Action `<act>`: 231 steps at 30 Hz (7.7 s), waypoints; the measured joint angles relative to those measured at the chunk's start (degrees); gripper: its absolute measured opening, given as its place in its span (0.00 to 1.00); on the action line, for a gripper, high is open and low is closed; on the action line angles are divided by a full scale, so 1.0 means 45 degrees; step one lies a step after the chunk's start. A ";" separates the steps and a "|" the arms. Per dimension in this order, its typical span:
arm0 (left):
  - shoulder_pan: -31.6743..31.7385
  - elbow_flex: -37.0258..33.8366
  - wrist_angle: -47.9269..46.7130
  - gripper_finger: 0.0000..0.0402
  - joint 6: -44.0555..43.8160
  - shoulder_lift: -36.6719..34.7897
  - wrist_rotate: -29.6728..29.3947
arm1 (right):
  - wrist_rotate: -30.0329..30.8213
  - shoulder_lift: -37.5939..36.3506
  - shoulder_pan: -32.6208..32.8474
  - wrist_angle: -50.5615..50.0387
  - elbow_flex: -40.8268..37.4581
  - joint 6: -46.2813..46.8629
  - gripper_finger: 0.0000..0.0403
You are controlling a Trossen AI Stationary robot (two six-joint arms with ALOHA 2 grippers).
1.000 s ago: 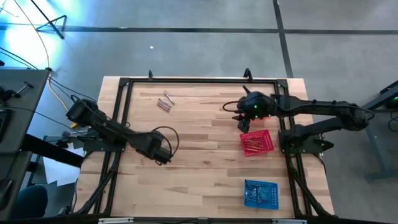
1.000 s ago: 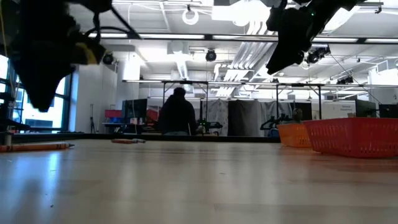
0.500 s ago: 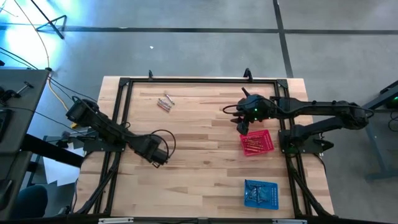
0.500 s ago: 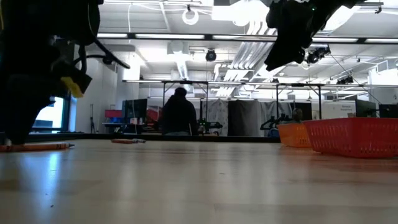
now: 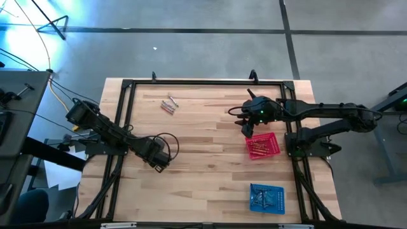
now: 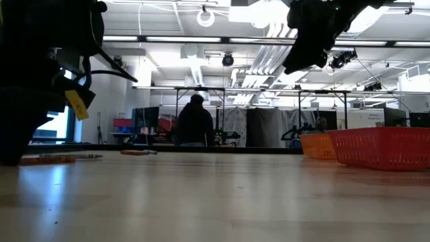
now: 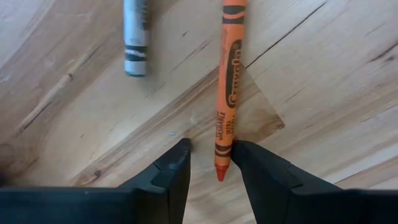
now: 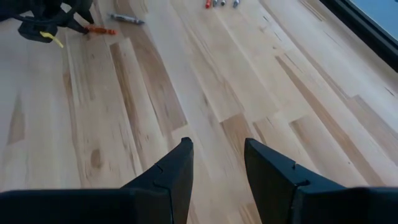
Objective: Sort crayons
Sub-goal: Put the orange crayon into the red bin, then put the gray crayon into the orange bin
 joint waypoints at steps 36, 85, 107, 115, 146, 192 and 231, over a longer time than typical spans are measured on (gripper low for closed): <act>0.0304 0.4084 0.8295 0.00 0.8194 -0.1177 -0.8477 | -0.0201 -0.1560 0.0497 0.0181 -0.1153 0.0442 0.34; 0.1375 0.4097 1.6773 0.00 1.3367 0.1112 -0.7359 | 0.0631 0.0495 0.3934 1.8137 -0.5850 0.1185 0.34; 0.1389 0.4107 1.7162 0.00 1.3381 0.1462 -0.7914 | 0.0423 0.2424 0.3963 1.7423 -0.3839 0.0277 0.34; 0.1356 0.4107 1.7193 0.00 1.3440 0.1462 -0.7855 | 0.0461 0.2443 0.3959 1.7242 -0.3766 0.0297 0.16; 0.1128 0.4097 1.7021 0.26 1.3376 0.1462 -0.7907 | 0.0805 0.0335 0.3532 1.2155 -0.3762 0.1117 0.01; 0.1127 0.4097 1.6307 0.25 1.3008 0.1462 -0.7854 | 0.0907 -0.1685 0.5343 -0.3807 -0.3764 0.9950 0.27; 0.2491 0.1732 -0.4173 0.25 0.2117 0.0918 -0.3818 | 0.4061 -0.1556 0.5309 -0.3958 0.1042 0.4850 0.28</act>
